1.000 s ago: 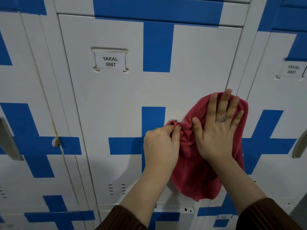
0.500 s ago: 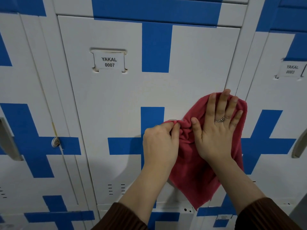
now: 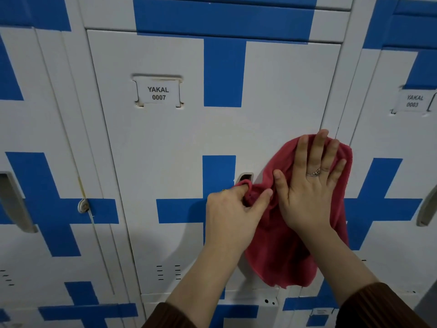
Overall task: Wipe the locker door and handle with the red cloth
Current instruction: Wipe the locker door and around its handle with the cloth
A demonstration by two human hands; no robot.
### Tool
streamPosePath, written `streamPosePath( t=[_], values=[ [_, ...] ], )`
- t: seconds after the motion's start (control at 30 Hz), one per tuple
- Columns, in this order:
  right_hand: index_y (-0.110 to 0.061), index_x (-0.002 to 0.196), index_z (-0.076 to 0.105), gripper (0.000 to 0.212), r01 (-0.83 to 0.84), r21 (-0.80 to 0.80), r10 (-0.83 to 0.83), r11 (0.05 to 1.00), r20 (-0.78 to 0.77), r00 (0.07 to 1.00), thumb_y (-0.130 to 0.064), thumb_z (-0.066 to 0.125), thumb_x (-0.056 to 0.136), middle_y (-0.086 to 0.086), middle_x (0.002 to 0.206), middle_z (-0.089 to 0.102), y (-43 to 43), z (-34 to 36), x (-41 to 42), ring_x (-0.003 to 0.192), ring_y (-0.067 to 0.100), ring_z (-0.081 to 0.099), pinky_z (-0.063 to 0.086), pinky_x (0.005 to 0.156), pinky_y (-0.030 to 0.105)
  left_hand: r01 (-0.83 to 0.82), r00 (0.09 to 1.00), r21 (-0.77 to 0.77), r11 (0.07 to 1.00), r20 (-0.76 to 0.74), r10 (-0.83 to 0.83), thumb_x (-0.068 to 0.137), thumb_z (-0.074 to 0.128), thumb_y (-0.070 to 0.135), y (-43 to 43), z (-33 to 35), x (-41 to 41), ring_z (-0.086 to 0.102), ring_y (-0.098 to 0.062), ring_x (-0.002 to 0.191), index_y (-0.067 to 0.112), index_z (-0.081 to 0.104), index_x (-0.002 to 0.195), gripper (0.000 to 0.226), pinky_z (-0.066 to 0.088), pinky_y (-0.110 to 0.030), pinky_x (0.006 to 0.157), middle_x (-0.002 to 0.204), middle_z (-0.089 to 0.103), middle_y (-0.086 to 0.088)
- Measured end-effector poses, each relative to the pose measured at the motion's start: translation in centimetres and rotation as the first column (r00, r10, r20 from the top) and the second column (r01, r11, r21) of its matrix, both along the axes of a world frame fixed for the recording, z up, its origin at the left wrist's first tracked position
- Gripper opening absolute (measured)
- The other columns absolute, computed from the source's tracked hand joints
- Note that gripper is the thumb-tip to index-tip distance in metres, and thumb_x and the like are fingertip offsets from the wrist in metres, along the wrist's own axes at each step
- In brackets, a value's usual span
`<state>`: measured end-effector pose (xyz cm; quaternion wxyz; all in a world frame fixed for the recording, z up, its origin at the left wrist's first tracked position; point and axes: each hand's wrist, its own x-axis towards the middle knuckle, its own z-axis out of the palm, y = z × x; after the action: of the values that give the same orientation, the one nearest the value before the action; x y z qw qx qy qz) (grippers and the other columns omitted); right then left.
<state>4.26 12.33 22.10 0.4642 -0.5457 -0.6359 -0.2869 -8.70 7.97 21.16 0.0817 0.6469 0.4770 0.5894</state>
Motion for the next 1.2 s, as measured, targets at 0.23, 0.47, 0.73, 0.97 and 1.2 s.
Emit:
streamPosePath(
  t=[0.23,0.47,0.73,0.97,1.2],
  values=[
    [-0.014,0.145,0.002,0.067,-0.002,0.004,0.002,1.0,-0.004,1.0,-0.055,0.013,0.093,0.01,0.149,-0.005,0.1,0.1,-0.1,0.134,0.014,-0.027,-0.018,0.108,0.038,-0.074,0.997,0.071,0.995,0.025,0.073,0.087,0.057,0.04,1.2,0.9,0.5,0.053,-0.031,0.052,0.007,0.072,0.072,0.039,0.048,-0.045,0.058,0.051,0.059,-0.009],
    [-0.02,0.144,-0.005,0.067,-0.006,-0.02,0.006,1.0,0.018,1.0,-0.058,0.012,0.092,0.008,0.149,-0.007,0.0,-0.1,0.1,0.134,0.014,-0.027,-0.018,0.108,0.039,-0.176,0.984,0.112,0.978,0.013,0.176,0.084,0.056,0.037,1.0,-1.5,0.8,0.035,-0.016,0.039,0.009,0.065,0.058,0.039,0.038,-0.028,0.046,0.041,0.048,-0.003],
    [-0.029,0.142,-0.017,0.064,-0.028,-0.029,0.03,0.999,0.067,0.997,-0.057,0.012,0.093,-0.002,0.15,-0.008,-0.1,-0.2,0.2,0.135,0.014,-0.026,-0.018,0.108,0.038,-0.108,0.994,0.12,0.987,0.034,0.104,0.082,0.059,0.029,1.1,0.7,0.5,0.051,-0.02,0.046,0.004,0.068,0.067,0.031,0.049,-0.037,0.056,0.053,0.062,-0.007],
    [-0.029,0.143,-0.017,0.065,-0.019,-0.036,0.023,0.999,0.111,0.994,-0.058,0.011,0.092,-0.011,0.147,-0.031,0.0,-0.6,0.5,0.136,0.016,-0.024,-0.018,0.108,0.04,-0.102,0.993,0.024,0.995,0.064,0.1,0.085,0.066,0.03,-0.2,-2.6,0.5,0.06,-0.016,0.052,0.007,0.075,0.078,0.026,0.045,-0.021,0.059,0.06,0.067,-0.005],
    [-0.027,0.142,-0.019,0.064,0.02,-0.079,-0.012,0.997,0.096,0.995,-0.056,0.01,0.093,-0.006,0.15,-0.026,-0.5,-0.7,0.0,0.136,0.017,-0.024,-0.022,0.106,0.04,-0.124,0.991,0.045,0.991,0.047,0.122,0.081,0.058,0.04,0.3,-1.3,0.3,0.063,-0.021,0.056,0.01,0.075,0.082,0.035,0.053,-0.034,0.063,0.063,0.069,-0.005]
  ],
)
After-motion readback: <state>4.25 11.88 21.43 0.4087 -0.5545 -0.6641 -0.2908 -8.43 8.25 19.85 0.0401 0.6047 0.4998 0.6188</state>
